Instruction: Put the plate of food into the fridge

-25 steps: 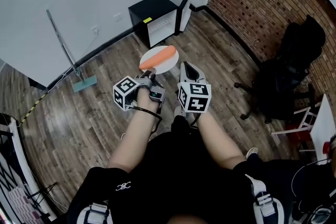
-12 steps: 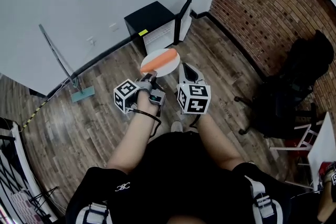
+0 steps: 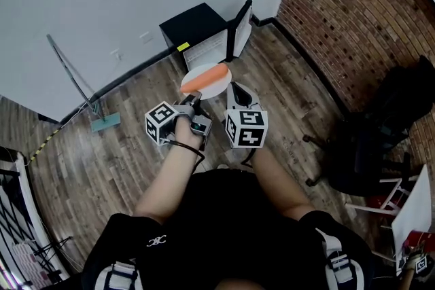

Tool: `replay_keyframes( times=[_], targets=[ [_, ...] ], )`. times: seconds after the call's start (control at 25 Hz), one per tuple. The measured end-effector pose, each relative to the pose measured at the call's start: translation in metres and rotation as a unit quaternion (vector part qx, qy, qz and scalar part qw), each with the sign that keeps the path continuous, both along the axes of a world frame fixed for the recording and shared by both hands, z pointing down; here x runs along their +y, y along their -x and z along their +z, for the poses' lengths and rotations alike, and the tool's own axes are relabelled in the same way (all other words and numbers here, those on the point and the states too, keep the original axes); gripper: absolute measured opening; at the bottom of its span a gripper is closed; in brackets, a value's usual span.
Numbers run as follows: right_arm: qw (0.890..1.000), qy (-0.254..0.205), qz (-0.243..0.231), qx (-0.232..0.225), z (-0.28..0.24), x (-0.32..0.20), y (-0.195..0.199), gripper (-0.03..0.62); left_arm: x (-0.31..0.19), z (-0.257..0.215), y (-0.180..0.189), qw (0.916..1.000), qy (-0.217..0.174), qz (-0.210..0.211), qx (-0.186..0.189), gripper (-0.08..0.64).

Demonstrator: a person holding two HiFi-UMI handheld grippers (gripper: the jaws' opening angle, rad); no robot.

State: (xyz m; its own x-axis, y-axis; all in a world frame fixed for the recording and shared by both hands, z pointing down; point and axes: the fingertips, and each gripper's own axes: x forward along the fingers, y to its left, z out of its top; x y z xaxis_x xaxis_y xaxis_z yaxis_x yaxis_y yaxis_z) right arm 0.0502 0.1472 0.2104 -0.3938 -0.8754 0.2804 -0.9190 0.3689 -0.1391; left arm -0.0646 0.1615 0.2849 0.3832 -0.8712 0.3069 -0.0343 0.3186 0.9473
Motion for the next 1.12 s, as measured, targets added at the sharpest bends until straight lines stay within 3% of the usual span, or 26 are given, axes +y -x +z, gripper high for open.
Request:
replay_keyframes(
  times=[0.44, 1.12],
  targets=[
    [1.000, 0.023, -0.004, 0.002, 0.024, -0.043, -0.008, 0.014, -0.038, 0.024, 0.001, 0.9995, 0.010, -0.027, 0.014, 0.041],
    [0.998, 0.038, 0.055, 0.000, 0.029, -0.193, -0.039, 0.014, -0.200, 0.032, -0.025, 0.9993, 0.014, 0.032, 0.009, 0.040]
  ],
)
